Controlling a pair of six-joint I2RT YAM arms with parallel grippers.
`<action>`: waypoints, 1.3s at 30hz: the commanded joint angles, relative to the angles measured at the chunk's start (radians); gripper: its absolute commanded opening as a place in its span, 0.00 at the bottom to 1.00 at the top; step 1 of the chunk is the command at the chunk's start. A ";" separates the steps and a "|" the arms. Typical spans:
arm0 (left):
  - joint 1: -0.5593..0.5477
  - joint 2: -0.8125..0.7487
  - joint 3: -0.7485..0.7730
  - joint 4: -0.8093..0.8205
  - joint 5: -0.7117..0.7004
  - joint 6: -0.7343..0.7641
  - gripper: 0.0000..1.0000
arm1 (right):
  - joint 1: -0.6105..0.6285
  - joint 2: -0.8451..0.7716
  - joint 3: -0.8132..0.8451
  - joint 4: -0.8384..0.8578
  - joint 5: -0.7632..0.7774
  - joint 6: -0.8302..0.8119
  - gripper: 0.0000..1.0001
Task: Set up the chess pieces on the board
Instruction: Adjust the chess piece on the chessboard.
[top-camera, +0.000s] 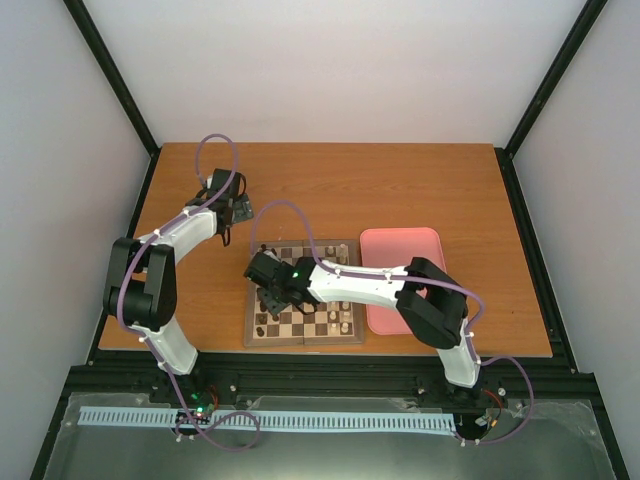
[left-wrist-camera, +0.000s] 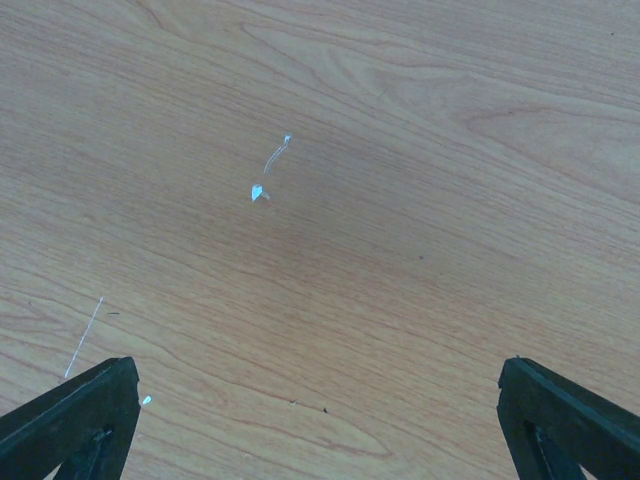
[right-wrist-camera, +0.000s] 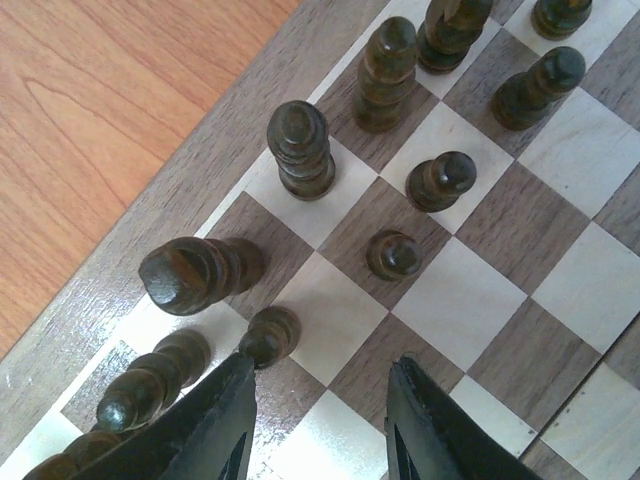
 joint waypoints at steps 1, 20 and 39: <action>-0.007 0.006 0.041 -0.012 -0.012 0.010 1.00 | -0.002 0.027 0.036 0.008 -0.013 -0.012 0.38; -0.007 0.006 0.043 -0.012 -0.012 0.009 1.00 | -0.016 0.057 0.048 -0.003 0.031 -0.001 0.37; -0.007 0.015 0.046 -0.012 -0.010 0.010 1.00 | -0.023 0.038 0.030 -0.003 0.014 -0.005 0.37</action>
